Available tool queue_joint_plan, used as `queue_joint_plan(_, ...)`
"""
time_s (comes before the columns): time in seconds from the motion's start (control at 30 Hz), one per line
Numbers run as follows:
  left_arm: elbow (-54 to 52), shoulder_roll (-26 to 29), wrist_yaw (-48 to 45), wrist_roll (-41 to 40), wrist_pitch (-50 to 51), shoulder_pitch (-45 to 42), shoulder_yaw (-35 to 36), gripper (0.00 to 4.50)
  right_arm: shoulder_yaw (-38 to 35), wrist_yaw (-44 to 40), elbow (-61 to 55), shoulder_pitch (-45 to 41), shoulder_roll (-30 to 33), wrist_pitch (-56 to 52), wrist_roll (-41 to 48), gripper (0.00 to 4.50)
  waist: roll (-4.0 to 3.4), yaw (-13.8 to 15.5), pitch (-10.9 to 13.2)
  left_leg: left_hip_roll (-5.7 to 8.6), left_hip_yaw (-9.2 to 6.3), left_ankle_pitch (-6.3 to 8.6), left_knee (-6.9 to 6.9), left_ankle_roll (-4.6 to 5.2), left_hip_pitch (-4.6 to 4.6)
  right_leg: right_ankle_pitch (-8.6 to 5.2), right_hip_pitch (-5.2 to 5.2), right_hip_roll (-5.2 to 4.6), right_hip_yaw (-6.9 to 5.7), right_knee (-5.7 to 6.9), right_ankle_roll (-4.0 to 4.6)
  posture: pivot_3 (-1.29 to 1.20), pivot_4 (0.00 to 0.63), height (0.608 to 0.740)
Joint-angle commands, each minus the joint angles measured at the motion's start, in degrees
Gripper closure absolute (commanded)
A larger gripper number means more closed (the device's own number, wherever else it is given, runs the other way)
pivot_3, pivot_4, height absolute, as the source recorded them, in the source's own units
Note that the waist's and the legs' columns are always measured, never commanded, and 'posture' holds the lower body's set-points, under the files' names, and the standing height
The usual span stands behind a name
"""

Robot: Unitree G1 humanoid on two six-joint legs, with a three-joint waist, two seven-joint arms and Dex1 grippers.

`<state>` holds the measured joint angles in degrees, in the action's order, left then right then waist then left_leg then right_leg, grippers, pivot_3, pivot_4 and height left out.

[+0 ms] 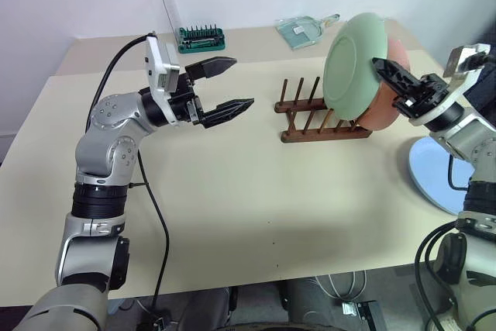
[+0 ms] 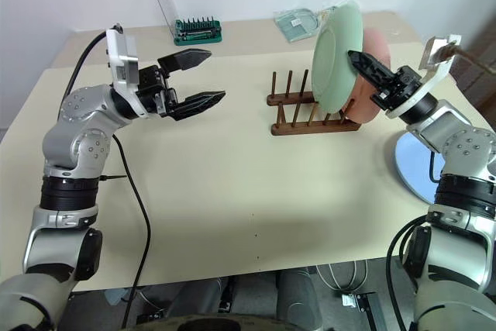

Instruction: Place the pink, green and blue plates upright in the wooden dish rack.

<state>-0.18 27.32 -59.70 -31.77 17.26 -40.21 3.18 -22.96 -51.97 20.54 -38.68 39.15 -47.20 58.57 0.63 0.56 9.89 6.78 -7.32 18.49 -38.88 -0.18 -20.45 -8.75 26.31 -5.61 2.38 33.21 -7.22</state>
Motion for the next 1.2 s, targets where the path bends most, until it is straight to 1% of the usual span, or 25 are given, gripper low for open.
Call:
queue_joint_plan(0.03,-2.1,0.78,0.31,-0.67,0.22,-0.49,1.05,0.05,-0.78,-2.1,-0.25,-1.0,-0.3,1.26,-1.06,4.5,0.0,0.0,0.0,0.0,0.0,0.0,0.0,0.0,0.0,0.0,0.01,0.0,0.0,0.0,0.0,0.0,0.15,0.74)
queue_joint_plan(0.1,-2.19,0.86,0.4,-0.68,0.44,-0.53,1.01,0.05,-1.17,-2.44,0.45,-1.55,-0.57,0.33,-0.91,4.5,0.0,0.05,0.0,0.0,0.0,0.0,0.0,0.0,0.0,0.0,0.0,0.0,0.0,0.0,0.0,0.0,0.15,0.74)
queue_joint_plan(0.13,-2.27,0.89,0.42,-0.69,0.52,-0.52,1.02,0.0,-1.4,-2.55,0.67,-1.74,-0.68,-0.04,-0.77,3.85,0.0,0.06,0.0,0.0,0.0,0.0,-0.01,0.0,0.0,0.0,-0.01,0.0,0.0,0.0,0.0,0.0,0.15,0.74)
queue_joint_plan(0.17,-2.37,0.93,0.43,-0.68,0.61,-0.52,1.02,0.0,-1.1,-2.81,0.62,-1.82,-0.69,1.07,-1.75,3.59,0.0,0.05,0.0,0.0,0.0,0.0,-0.01,0.0,0.0,0.0,-0.01,0.0,0.0,0.0,0.0,0.0,0.15,0.74)
queue_joint_plan(0.4,-2.7,0.75,0.66,-0.56,1.14,-0.45,0.95,0.0,-1.44,-3.4,-1.97,-2.56,-0.76,3.47,-3.34,0.2,0.0,0.01,0.0,0.0,0.0,0.0,-0.01,-0.01,0.0,0.0,0.0,0.0,0.0,0.0,0.0,0.0,0.15,0.74)
queue_joint_plan(0.43,-2.71,0.72,0.64,-0.59,1.18,-0.44,0.93,0.0,-1.45,-3.18,-2.54,-2.63,-0.91,4.57,-3.88,0.07,0.0,0.02,0.0,0.0,0.0,0.0,-0.01,0.0,0.0,0.0,0.0,0.0,0.0,0.0,0.0,0.0,0.15,0.74)
queue_joint_plan(0.57,-2.49,0.53,0.51,-0.67,1.22,-0.65,0.71,0.0,-1.75,-3.91,-7.69,-2.65,-0.72,7.64,-4.13,0.07,0.0,0.02,0.0,0.0,0.0,0.0,-0.01,-0.01,-0.01,0.01,0.01,0.0,0.0,0.0,-0.01,0.0,0.15,0.74)
queue_joint_plan(0.77,-2.38,0.27,0.47,-0.78,1.21,-0.8,0.56,0.0,-3.94,-3.06,-10.0,-3.57,0.14,8.58,-2.76,0.07,0.0,0.08,0.0,0.0,-0.01,0.0,-0.01,0.0,0.0,0.01,0.0,0.0,0.0,0.0,-0.01,0.0,0.15,0.74)
queue_joint_plan(0.83,-2.41,0.28,0.46,-0.68,1.01,-0.82,0.57,0.0,-4.71,-2.79,-11.58,-3.67,0.5,10.47,-3.26,0.07,0.0,0.07,0.0,0.0,0.0,0.0,-0.01,0.0,0.0,0.01,0.0,0.0,0.0,0.0,-0.01,0.0,0.15,0.74)
queue_joint_plan(0.97,-2.39,0.44,0.23,-0.44,0.83,-0.77,0.42,0.0,-6.67,-2.52,-15.89,-2.4,2.99,12.62,-4.02,0.07,0.0,0.12,0.0,0.0,0.0,0.0,-0.01,0.0,-0.01,0.01,0.01,0.0,0.0,0.0,-0.01,0.0,0.15,0.74)
queue_joint_plan(1.07,-2.53,0.76,-0.64,-0.41,0.78,-0.59,0.13,0.0,-7.0,-3.92,-18.63,0.57,6.81,12.43,-5.28,0.07,0.0,0.22,0.0,0.0,-0.01,0.0,-0.01,0.0,-0.02,0.0,0.0,0.0,-0.01,-0.01,-0.01,0.0,0.15,0.74)
queue_joint_plan(1.13,-2.83,1.14,-1.96,-1.17,1.57,-0.36,-0.08,0.0,-7.66,-6.44,-22.27,6.26,10.99,10.24,-5.54,0.07,0.01,0.33,0.0,0.0,-0.01,0.01,-0.01,0.0,-0.01,0.0,-0.02,0.0,-0.01,-0.02,-0.01,0.0,0.15,0.74)
queue_joint_plan(1.2,-3.03,1.73,-3.79,-1.71,2.2,-0.2,-0.53,0.0,-9.08,-10.1,-27.17,14.56,15.26,9.59,-6.9,0.07,0.0,0.34,-0.01,0.0,-0.01,0.01,-0.02,0.02,-0.01,0.0,-0.04,0.0,-0.02,-0.02,-0.01,0.0,0.15,0.74)
